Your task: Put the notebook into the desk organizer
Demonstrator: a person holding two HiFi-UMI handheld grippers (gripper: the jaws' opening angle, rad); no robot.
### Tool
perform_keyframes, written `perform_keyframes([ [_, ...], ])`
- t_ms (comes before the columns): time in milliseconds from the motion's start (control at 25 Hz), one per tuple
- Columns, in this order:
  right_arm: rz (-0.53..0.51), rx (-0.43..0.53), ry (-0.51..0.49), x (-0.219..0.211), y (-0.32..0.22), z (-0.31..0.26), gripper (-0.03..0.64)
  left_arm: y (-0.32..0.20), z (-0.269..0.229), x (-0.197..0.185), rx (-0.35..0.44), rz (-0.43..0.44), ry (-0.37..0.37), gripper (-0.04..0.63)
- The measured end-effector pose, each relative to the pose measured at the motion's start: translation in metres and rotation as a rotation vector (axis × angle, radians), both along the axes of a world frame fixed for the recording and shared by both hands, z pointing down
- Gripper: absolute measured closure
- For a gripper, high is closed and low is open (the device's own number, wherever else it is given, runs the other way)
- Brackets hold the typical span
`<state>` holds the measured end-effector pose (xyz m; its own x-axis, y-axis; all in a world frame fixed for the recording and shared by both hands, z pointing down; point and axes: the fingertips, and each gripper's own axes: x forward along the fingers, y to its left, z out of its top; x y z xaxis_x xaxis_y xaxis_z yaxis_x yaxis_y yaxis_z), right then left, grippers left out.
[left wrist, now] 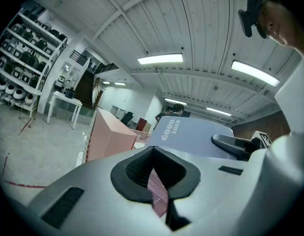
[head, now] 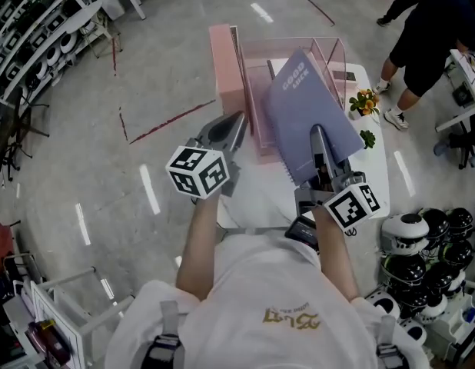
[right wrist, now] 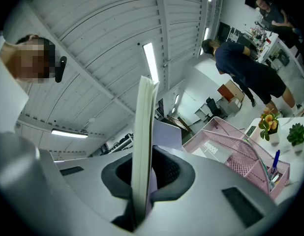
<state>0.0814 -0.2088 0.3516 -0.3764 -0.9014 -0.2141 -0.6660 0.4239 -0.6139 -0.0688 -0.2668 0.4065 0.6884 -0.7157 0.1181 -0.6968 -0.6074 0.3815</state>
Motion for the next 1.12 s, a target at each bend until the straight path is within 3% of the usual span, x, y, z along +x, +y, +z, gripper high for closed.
perform_keyframes([
  [520, 0.004, 0.032, 0.014, -0.005, -0.034, -0.01, 0.575, -0.024, -0.019, -0.01, 0.033, -0.026, -0.001, 0.577],
  [1120, -0.007, 0.03, 0.016, -0.01, -0.091, -0.001, 0.575, -0.046, -0.008, -0.009, 0.001, -0.037, -0.038, 0.577],
])
